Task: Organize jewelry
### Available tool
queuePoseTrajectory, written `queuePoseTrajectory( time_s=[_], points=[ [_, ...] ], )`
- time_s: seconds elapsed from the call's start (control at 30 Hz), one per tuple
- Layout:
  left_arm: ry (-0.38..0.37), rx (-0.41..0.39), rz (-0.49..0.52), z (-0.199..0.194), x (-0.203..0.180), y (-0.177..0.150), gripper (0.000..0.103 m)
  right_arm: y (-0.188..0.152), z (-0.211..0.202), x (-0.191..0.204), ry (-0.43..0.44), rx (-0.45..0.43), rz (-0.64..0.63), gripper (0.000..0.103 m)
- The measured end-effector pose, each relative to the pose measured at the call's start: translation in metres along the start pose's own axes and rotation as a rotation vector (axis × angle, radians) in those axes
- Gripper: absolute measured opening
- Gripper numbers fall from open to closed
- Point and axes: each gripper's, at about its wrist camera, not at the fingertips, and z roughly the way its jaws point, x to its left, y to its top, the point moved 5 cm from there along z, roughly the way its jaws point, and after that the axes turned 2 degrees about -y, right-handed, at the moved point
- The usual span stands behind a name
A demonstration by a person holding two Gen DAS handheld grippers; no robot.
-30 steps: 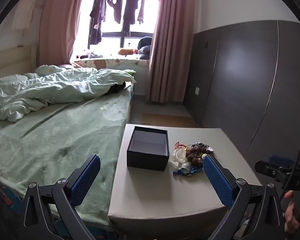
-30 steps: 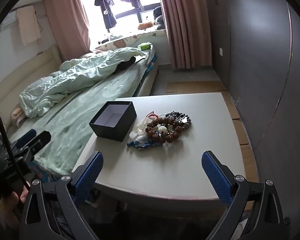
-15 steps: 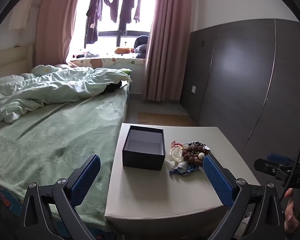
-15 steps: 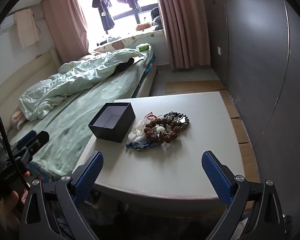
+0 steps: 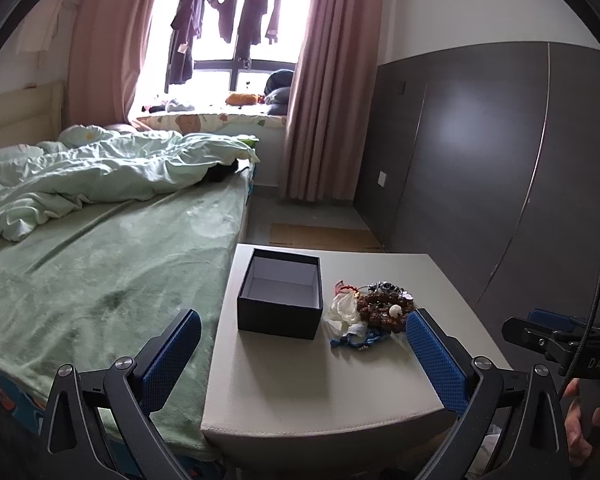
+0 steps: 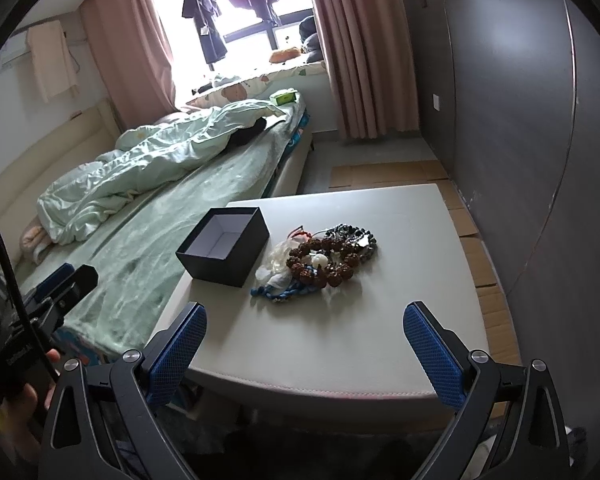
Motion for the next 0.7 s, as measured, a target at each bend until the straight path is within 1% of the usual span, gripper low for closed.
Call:
queuePoseTrajectory(
  time_s=[0.17,0.27,0.33,0.7],
  points=[
    [0.001,-0.005,0.012,0.0004,-0.0047,0.0011,0.102,0.0012,0.0006,-0.0008,-0.004,-0.003,0.005,0.099],
    [0.004,0.000,0.016,0.0031,-0.0063,0.0002,0.102,0.0028,0.0002,-0.0021,0.010,-0.011,0.019,0.099],
    [0.007,0.001,0.015,0.0000,-0.0004,-0.0049,0.102,0.0029,0.0016,-0.0022,0.007,-0.006,0.018,0.099],
    [0.002,-0.001,0.022,-0.0035,-0.0030,-0.0055,0.102,0.0037,0.0013,-0.0037,0.004,-0.009,0.016,0.099]
  ],
)
